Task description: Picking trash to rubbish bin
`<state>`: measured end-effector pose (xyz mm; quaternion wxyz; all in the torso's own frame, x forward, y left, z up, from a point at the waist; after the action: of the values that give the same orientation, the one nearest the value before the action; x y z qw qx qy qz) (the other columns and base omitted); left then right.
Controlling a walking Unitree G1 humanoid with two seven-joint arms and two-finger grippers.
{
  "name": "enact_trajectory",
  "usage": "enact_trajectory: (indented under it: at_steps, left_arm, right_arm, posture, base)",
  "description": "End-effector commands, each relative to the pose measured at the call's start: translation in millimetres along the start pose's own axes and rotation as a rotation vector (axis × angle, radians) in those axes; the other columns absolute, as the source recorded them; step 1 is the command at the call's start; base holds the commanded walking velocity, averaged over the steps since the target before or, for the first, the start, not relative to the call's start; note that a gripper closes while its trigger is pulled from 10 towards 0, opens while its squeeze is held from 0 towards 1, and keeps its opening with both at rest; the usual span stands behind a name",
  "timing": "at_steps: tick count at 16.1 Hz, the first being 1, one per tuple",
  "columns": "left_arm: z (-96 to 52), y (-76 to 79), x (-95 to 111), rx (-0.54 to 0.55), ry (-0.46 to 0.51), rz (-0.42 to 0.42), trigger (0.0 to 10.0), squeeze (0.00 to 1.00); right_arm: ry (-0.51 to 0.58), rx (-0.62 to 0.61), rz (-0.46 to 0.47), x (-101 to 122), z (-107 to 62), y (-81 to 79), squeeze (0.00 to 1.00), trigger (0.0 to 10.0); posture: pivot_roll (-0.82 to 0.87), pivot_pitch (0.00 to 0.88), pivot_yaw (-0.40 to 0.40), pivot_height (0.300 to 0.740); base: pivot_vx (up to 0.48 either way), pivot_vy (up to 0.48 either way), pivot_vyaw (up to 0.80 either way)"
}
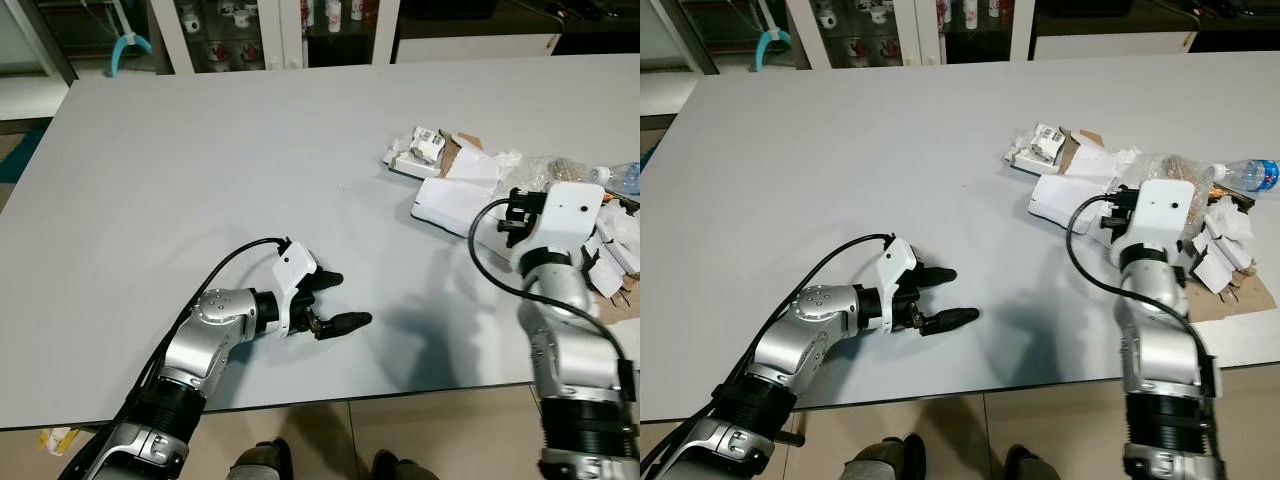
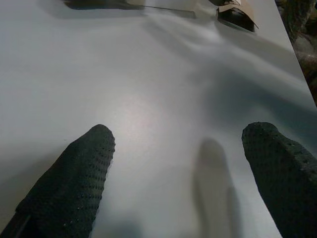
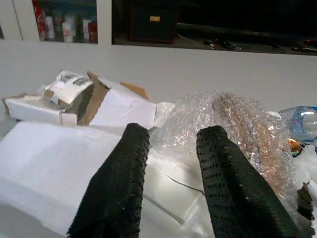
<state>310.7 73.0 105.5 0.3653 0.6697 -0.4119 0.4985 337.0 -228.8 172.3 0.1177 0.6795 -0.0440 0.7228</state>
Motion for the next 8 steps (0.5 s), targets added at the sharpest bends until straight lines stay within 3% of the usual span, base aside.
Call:
enact_trajectory:
  at_steps: [1,8]
  left_arm:
    - [0.9,0.9,-8.1,-0.005,-0.041,-0.014,10.0,0.00]
    - [-1.6,-0.2,-9.1,-0.003,-0.047,-0.010,10.0,0.00]
  right_arm:
    - [-0.003,0.028,-0.018,4.1,-0.2,-1.7,1.00,10.0]
    - [-0.088,0.134,-0.070,-2.8,-7.6,-12.8,1.00,10.0]
  posture:
    - [0.24,0.144,0.008,0.740]
    - [0.24,0.144,0.009,0.740]
  base:
    - [0.000,0.000,0.00]
    - [0.000,0.000,0.00]
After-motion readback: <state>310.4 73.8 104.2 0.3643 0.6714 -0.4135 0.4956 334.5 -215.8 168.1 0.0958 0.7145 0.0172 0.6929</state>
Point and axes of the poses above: a point about 5 cm out from each wrist's last joint towards the gripper, its own z axis pointing out of the wrist towards the gripper, its own x axis along the axis of the wrist's last joint, y = z × x, the point moved 2 cm from there along z, pointing out of the wrist towards the gripper
